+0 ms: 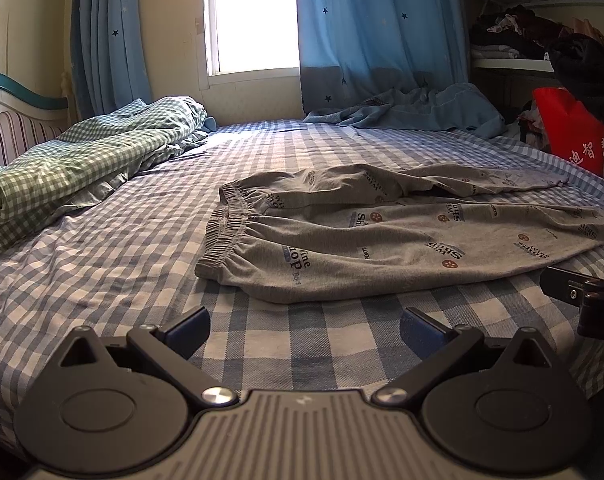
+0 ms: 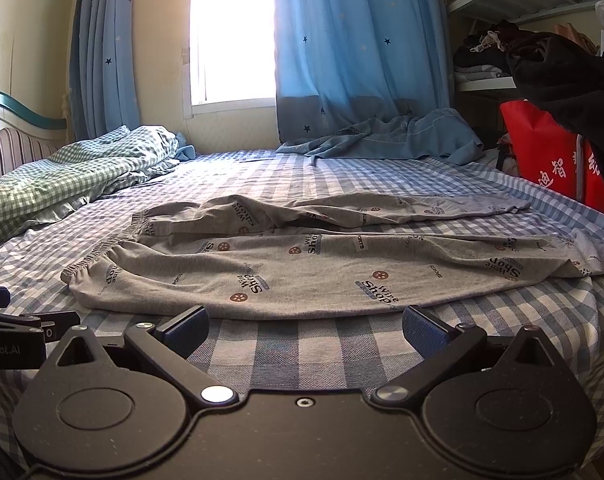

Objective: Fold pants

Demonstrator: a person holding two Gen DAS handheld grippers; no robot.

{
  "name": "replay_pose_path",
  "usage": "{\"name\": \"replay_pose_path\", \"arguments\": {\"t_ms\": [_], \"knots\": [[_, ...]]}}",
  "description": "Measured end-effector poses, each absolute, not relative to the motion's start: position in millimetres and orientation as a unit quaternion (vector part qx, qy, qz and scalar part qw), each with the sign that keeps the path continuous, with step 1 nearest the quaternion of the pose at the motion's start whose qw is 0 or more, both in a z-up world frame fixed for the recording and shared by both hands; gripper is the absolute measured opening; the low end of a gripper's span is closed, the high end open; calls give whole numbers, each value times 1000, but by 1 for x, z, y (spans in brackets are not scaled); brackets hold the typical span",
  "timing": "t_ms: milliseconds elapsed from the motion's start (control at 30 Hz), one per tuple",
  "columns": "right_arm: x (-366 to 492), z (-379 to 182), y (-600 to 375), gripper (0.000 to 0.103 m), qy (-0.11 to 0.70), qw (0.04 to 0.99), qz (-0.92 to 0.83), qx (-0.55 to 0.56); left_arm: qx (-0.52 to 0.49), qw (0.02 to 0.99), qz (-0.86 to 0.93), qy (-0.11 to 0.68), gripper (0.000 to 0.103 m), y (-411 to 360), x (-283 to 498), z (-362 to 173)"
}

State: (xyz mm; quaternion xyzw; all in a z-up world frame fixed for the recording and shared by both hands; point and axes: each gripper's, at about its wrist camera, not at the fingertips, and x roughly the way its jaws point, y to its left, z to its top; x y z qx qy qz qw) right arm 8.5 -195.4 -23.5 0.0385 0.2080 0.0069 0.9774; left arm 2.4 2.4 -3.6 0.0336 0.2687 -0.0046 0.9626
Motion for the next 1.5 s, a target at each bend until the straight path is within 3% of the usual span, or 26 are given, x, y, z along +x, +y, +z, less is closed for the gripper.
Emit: {"name": "replay_pose_path", "arguments": {"t_ms": [1133, 1500], "knots": [[12, -25, -194, 102, 210, 977, 7, 39, 16, 958, -15, 287, 103, 7, 10, -8], [32, -26, -193, 102, 199, 980, 10, 20, 7, 956, -9, 294, 103, 15, 48, 1]]}}
